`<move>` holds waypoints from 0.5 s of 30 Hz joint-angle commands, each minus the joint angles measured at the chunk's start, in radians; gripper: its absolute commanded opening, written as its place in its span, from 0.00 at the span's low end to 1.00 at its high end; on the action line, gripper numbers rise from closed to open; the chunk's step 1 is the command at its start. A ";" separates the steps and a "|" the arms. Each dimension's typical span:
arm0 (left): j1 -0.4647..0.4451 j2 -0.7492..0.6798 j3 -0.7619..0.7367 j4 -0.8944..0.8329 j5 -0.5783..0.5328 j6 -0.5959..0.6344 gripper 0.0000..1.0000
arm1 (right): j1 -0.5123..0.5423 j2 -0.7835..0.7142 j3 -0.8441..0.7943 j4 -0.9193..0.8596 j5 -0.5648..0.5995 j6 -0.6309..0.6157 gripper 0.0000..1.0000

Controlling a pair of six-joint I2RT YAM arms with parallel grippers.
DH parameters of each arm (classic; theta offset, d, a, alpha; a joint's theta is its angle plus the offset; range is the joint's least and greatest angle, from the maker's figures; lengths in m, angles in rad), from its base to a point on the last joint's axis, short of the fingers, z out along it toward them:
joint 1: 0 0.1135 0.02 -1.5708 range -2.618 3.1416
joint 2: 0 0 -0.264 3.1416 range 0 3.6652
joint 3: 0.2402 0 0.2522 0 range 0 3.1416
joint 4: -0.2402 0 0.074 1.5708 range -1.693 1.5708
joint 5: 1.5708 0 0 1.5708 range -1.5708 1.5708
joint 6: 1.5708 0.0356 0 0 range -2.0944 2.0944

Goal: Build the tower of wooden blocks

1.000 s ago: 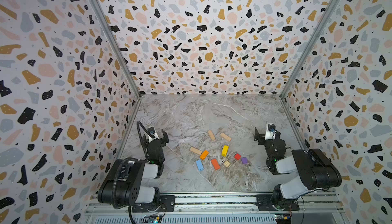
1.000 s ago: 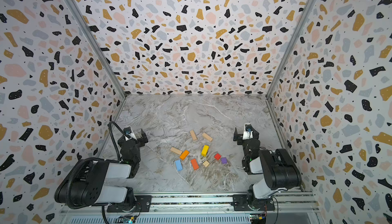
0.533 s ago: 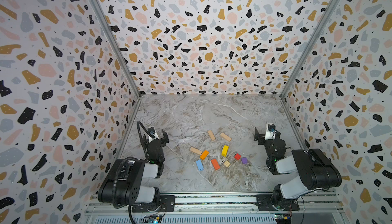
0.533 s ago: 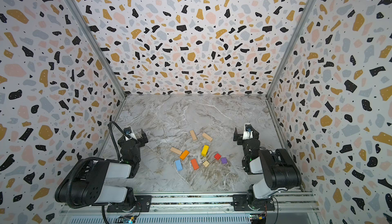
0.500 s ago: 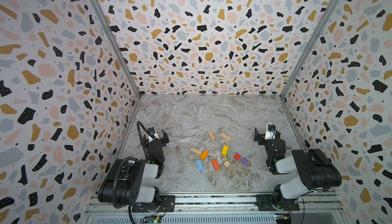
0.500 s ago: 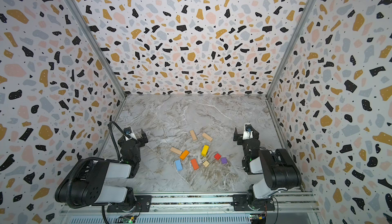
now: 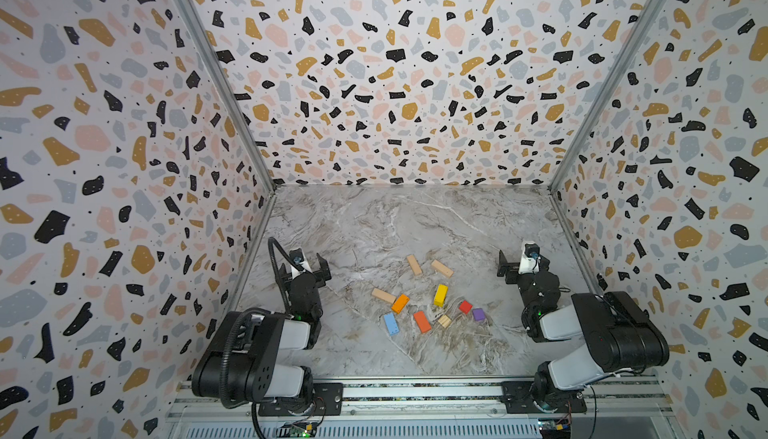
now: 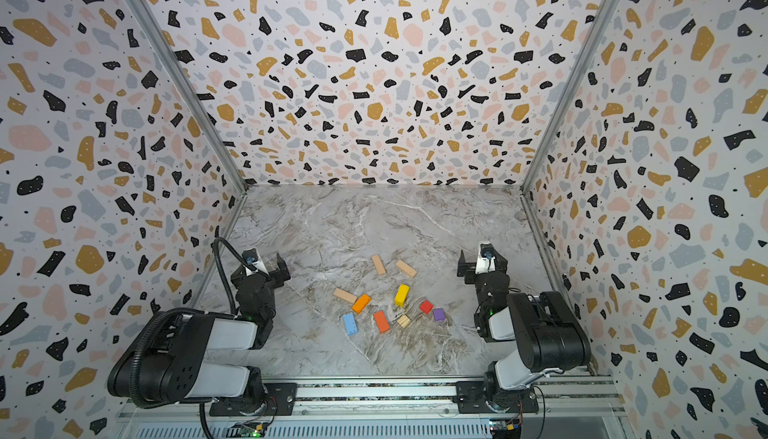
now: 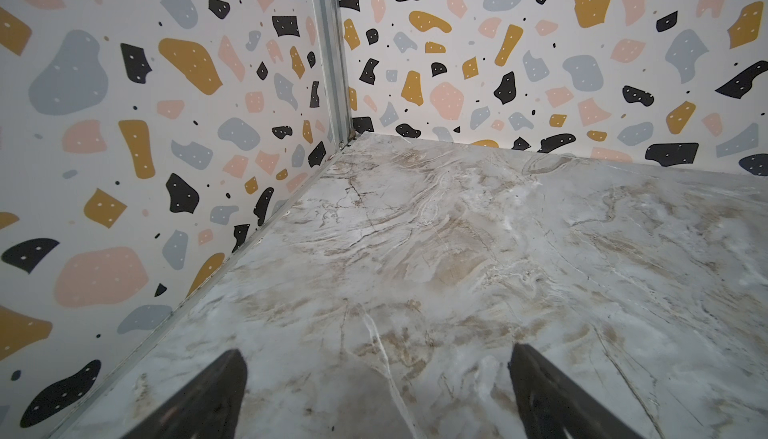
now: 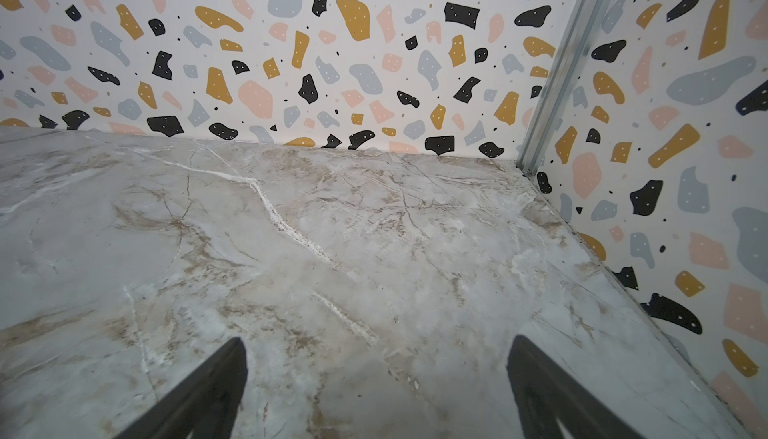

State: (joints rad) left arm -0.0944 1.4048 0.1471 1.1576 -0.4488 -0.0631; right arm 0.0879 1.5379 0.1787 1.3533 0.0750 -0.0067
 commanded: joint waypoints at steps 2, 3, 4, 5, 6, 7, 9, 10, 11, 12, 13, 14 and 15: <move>0.002 0.000 0.016 0.062 0.005 0.013 1.00 | -0.002 -0.022 0.004 0.001 0.002 -0.005 0.99; 0.002 -0.003 0.014 0.066 0.003 0.015 1.00 | -0.002 -0.024 -0.001 0.012 0.003 -0.006 0.99; 0.001 -0.010 0.024 0.053 -0.012 0.009 1.00 | 0.003 -0.039 -0.005 0.009 0.005 -0.010 0.99; 0.002 -0.023 0.039 0.018 -0.023 0.000 1.00 | 0.006 -0.062 -0.009 -0.002 0.006 -0.011 0.99; 0.002 -0.050 0.069 -0.053 -0.041 -0.005 1.00 | 0.014 -0.098 -0.008 -0.034 0.010 -0.020 0.99; 0.002 -0.073 0.103 -0.135 -0.049 -0.009 1.00 | 0.025 -0.131 -0.001 -0.091 0.019 -0.028 0.99; 0.002 -0.112 0.172 -0.286 -0.062 -0.015 1.00 | 0.045 -0.207 0.048 -0.260 0.052 -0.023 0.99; 0.002 -0.124 0.200 -0.339 -0.065 -0.016 1.00 | 0.048 -0.234 0.071 -0.331 0.059 -0.008 0.99; 0.002 -0.138 0.236 -0.407 -0.068 -0.021 1.00 | 0.056 -0.252 0.100 -0.403 0.075 0.012 0.99; 0.002 -0.150 0.278 -0.486 -0.074 -0.029 1.00 | 0.065 -0.268 0.134 -0.482 0.100 0.036 0.99; 0.002 -0.157 0.313 -0.552 -0.094 -0.050 1.00 | 0.077 -0.278 0.168 -0.560 0.121 0.061 0.99; 0.003 -0.167 0.352 -0.621 -0.110 -0.075 1.00 | 0.093 -0.287 0.210 -0.651 0.142 0.076 0.99; 0.002 -0.177 0.389 -0.693 -0.112 -0.094 1.00 | 0.114 -0.289 0.250 -0.731 0.185 0.097 0.99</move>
State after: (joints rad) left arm -0.0944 1.2568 0.4583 0.7116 -0.5129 -0.1001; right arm 0.1654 1.2743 0.3351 0.9154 0.1627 0.0250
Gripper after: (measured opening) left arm 0.997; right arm 0.989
